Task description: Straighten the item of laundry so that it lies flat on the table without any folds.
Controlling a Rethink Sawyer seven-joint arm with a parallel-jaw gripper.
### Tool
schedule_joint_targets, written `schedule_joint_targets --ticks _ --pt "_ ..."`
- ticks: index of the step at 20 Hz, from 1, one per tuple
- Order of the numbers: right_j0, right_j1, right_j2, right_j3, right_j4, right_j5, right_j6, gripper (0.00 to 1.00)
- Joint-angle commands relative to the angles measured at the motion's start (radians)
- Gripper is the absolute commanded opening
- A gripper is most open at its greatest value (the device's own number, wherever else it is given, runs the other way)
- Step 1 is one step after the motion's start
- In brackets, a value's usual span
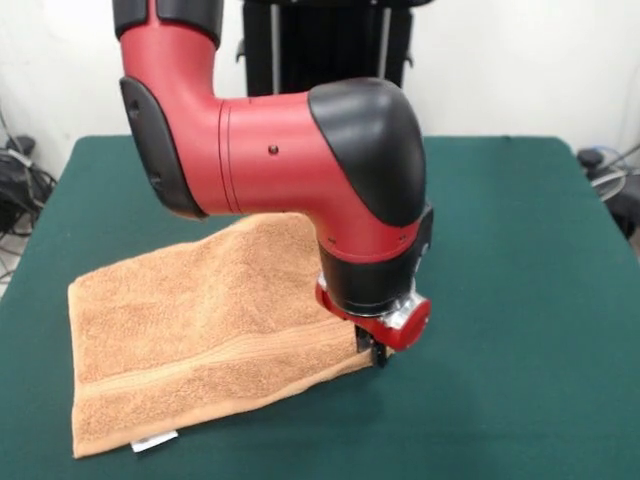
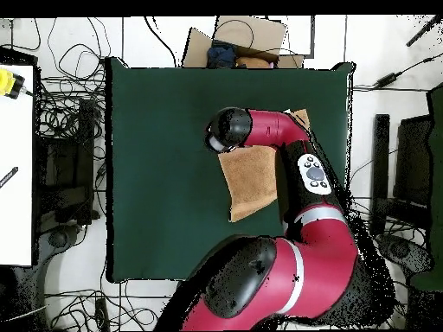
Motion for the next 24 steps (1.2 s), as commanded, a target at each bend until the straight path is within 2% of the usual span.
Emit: schedule_joint_targets --ticks 1,7,13,15,24 --pt "-0.019 -0.047 0.029 0.092 -0.133 -0.195 -0.228 0.00" --pt "-0.037 0.004 0.098 0.095 -0.096 -0.203 -0.212 0.00" --pt "0.045 -0.090 0.105 0.190 -0.025 -0.228 -0.040 0.00" --pt "0.069 -0.100 0.100 0.190 -0.011 -0.233 -0.003 0.00" --pt "0.130 -0.075 0.050 0.132 -0.015 -0.245 0.027 0.00"
